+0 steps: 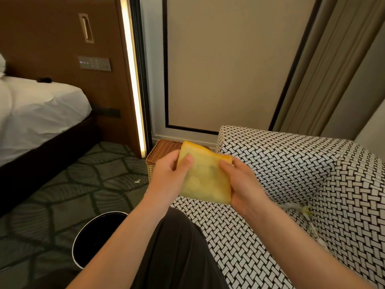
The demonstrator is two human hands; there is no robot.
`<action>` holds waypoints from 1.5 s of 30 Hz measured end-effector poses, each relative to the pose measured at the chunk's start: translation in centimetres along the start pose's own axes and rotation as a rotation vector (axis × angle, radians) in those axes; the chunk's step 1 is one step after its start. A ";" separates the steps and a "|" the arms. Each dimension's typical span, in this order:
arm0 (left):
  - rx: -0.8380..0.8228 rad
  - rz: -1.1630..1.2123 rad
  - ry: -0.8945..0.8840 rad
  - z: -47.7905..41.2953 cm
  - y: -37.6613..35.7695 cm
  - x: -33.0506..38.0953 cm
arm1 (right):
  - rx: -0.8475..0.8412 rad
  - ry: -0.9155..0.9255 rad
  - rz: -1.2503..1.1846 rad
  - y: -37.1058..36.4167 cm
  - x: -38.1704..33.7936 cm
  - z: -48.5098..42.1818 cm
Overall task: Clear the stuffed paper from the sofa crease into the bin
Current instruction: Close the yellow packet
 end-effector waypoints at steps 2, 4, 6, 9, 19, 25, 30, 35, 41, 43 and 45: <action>0.068 0.018 -0.033 0.1 0.5 -0.1 | 0.008 0.305 0.254 -0.1 -1.8 0.1; 0.113 0.020 -0.053 -0.1 1.2 -0.3 | -0.047 0.578 0.466 -1.1 -3.8 0.5; 0.097 -0.020 -0.105 -0.3 1.6 -0.3 | -0.141 0.749 0.618 -2.7 -5.2 0.9; 0.027 -0.086 -0.169 -0.6 1.4 0.2 | -0.328 0.838 0.716 -5.4 -6.2 1.4; -0.040 -0.176 -0.205 -1.3 1.2 0.0 | -0.512 0.723 1.046 -7.9 -4.5 0.1; -0.055 -0.203 -0.227 -1.3 1.1 0.3 | -0.512 0.463 0.773 -6.9 -3.5 -0.6; -0.034 -0.260 -0.270 -1.6 1.2 0.4 | -0.456 0.413 0.624 -7.0 -4.0 -0.8; -0.018 -0.287 -0.320 -1.6 1.4 0.3 | -0.454 0.436 0.557 -6.9 -4.7 -0.7; 0.072 -0.279 -0.360 -1.2 1.6 0.6 | -0.376 0.576 0.646 -6.1 -4.8 -1.0; 0.141 -0.241 -0.337 -1.1 2.3 0.6 | -0.360 0.571 0.700 -5.2 -4.3 -1.3; 0.228 -0.177 -0.298 -1.2 3.4 0.5 | -0.309 0.525 0.755 -3.6 -3.8 -2.0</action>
Point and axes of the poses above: each hand's wrist, its own z-axis away from the middle knuckle, its own y-axis out of the back of the hand, x = y × z, the point moved 7 cm from there along -z, towards the middle knuckle, and after that the axes turned 10 degrees about x, right-handed, at the moved point
